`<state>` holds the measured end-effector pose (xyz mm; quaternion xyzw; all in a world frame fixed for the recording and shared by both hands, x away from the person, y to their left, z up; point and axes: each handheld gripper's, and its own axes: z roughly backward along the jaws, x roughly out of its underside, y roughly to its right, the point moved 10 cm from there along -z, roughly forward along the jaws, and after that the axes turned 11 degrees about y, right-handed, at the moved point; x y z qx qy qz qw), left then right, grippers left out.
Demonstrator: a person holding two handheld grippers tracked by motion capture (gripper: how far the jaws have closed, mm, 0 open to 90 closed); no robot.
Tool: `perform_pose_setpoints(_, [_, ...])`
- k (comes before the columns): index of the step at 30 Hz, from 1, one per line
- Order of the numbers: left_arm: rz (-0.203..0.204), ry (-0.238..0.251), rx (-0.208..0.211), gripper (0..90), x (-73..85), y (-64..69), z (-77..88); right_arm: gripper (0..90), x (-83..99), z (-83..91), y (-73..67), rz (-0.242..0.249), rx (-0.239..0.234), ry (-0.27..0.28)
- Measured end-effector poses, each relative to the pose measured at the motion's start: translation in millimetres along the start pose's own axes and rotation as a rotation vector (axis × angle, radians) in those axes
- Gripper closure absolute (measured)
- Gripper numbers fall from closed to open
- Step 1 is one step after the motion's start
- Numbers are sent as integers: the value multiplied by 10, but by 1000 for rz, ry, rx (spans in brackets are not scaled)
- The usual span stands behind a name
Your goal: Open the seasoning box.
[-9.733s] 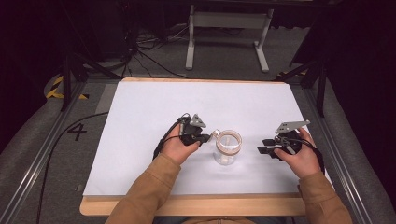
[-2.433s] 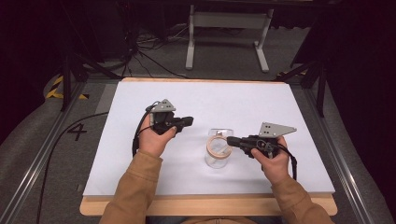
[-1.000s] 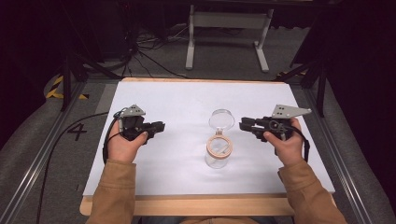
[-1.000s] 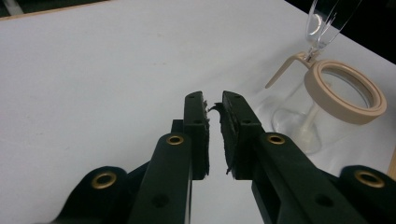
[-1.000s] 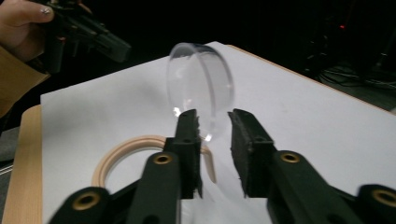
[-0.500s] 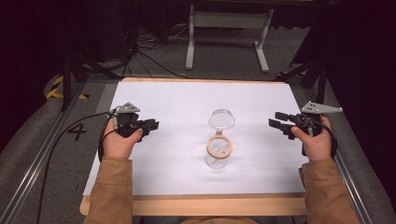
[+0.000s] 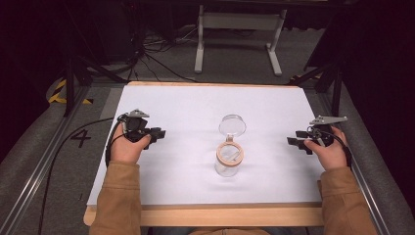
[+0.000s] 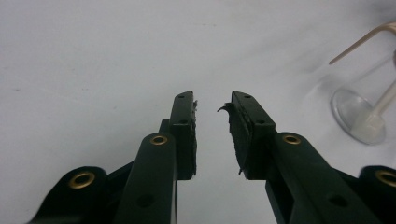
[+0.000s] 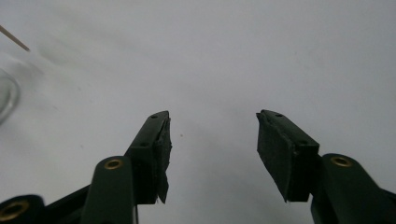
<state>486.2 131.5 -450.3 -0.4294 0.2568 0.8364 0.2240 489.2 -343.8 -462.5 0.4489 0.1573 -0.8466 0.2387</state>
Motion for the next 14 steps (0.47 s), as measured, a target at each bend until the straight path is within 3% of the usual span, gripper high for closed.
perform_pose_setpoints(3, [9,-19,-4,709,41,-33,-17,433,143,-76,45,9,12,-70])
perform_pose_setpoints(7, [17,-15,-6,704,55,-51,-39,432,256,-147,53,-1,2,-111])
perform_pose_setpoints(14, [21,-27,-8,622,79,-72,-51,428,256,-169,44,-8,-2,-103])
